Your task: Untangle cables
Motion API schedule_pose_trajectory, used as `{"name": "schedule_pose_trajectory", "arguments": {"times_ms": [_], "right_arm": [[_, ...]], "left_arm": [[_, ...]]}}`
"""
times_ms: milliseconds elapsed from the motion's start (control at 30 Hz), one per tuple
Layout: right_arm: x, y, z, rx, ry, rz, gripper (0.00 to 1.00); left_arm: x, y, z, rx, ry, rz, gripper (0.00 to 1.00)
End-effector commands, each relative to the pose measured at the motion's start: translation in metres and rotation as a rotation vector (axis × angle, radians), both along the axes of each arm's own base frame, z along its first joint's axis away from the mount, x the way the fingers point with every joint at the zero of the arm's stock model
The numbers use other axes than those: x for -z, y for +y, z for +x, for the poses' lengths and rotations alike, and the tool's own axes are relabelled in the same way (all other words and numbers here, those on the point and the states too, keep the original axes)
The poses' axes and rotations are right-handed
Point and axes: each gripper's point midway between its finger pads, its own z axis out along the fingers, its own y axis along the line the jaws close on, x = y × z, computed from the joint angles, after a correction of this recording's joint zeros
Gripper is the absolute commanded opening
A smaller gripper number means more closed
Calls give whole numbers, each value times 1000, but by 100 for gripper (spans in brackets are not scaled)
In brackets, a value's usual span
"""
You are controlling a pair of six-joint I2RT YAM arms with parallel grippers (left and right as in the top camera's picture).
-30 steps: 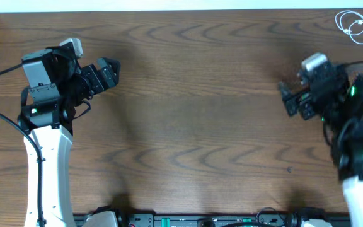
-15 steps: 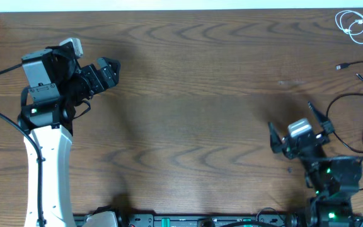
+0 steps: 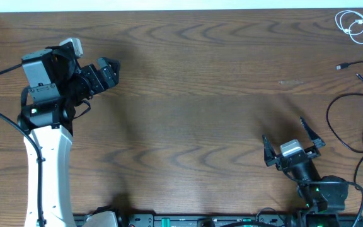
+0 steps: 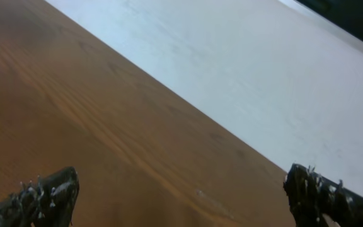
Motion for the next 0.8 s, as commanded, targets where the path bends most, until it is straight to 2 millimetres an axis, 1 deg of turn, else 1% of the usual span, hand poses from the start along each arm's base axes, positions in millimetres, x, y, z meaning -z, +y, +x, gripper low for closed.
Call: {"name": "schedule_pose_trajectory", "arguments": {"times_ms": [0, 67, 233, 767], "right_arm": [[4, 4, -4, -19, 6, -4, 99], [3, 4, -4, -18, 6, -1, 99], [3, 4, -4, -15, 31, 69, 99], [3, 4, -4, -15, 31, 69, 99]], "left_arm": [[-2, 1, 2, 6, -10, 18, 98], [-2, 1, 2, 6, -10, 18, 98], [-2, 1, 2, 6, -10, 18, 98], [-2, 1, 2, 6, -10, 18, 98]]}}
